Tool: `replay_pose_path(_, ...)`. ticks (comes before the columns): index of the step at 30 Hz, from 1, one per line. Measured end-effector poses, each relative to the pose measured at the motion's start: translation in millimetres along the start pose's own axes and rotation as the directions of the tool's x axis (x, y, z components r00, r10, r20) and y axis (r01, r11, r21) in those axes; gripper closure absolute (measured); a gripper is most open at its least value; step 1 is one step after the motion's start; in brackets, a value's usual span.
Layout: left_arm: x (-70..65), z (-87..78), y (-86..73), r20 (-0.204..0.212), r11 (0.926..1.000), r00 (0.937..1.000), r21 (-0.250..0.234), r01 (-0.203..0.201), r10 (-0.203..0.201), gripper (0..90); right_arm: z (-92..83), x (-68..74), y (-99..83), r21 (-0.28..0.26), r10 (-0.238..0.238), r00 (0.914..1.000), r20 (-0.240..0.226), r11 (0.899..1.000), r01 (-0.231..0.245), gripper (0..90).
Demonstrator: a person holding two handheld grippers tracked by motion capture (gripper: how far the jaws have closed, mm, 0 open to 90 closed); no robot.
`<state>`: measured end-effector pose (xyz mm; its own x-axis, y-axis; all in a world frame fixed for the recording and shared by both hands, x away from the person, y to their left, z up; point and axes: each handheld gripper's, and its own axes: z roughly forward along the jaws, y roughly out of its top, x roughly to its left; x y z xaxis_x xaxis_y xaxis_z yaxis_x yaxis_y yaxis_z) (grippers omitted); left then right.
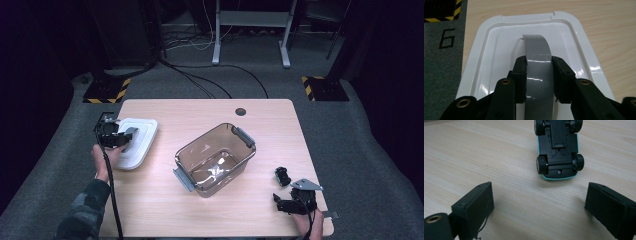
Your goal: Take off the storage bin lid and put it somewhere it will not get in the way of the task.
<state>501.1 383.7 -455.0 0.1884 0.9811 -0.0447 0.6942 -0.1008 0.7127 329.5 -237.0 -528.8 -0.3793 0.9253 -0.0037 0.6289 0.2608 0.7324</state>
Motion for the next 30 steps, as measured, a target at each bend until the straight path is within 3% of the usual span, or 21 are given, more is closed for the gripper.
replay_pose_path(10, 6.1, 11.0, -13.9, -0.022, 0.9989, 0.999, 0.025, 0.039, -0.039, 67.0, -0.1, 0.2, 0.0, 0.0, 0.003, 1.0, 0.0, 1.0, -0.003, 7.5)
replay_pose_path(19, 4.9, 18.2, -23.5, -0.031, 0.9978, 0.9992, 0.06, 0.028, -0.026, 66.9, -0.4, 0.3, -0.1, 0.002, 0.008, 1.0, 0.0, 1.0, -0.008, 7.8)
replay_pose_path(24, 4.9, 17.4, -24.2, -0.024, 0.9983, 0.9995, 0.054, 0.021, -0.02, 66.4, -0.3, -0.1, -0.1, 0.001, 0.005, 1.0, 0.0, 1.0, -0.005, 7.9)
replay_pose_path(30, 3.4, 14.3, -22.4, 0.003, 0.9963, 1.0, 0.086, 0.008, -0.009, 40.5, -0.3, -0.1, -0.1, 0.0, 0.006, 1.0, 0.0, 1.0, -0.006, 8.0)
